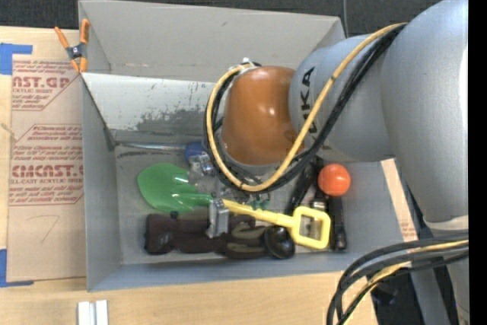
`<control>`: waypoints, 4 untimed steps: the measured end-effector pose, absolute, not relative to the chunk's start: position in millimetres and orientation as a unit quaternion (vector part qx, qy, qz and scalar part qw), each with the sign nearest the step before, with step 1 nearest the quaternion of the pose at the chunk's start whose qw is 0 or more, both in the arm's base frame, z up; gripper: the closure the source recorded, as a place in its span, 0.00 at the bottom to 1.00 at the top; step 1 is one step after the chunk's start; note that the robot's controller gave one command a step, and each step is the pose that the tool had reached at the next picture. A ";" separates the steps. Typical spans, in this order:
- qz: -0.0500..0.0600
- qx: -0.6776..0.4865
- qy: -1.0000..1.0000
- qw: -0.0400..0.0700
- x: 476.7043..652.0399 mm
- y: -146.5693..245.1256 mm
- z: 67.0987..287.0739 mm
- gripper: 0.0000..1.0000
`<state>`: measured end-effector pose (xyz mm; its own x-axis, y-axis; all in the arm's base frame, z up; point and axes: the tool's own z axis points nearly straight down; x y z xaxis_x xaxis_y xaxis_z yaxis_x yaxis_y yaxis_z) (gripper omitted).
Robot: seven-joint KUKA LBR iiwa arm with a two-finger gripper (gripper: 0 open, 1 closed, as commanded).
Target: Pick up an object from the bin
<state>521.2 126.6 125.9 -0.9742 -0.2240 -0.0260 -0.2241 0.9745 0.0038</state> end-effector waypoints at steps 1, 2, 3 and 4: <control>0.003 -0.115 0.993 0.009 511.2 121.7 128.6 0.00; 0.003 -0.089 0.996 0.008 529.9 138.0 67.8 0.00; 0.004 -0.075 0.997 0.014 513.3 108.2 96.3 1.00; 0.004 -0.075 0.997 0.014 513.3 108.2 96.3 1.00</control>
Offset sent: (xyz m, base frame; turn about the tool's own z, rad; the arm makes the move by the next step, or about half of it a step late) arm 0.0095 0.0108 -0.0559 0.0485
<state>513.3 108.2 96.3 -0.9884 -0.1494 -0.0281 -0.1496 0.9887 0.0068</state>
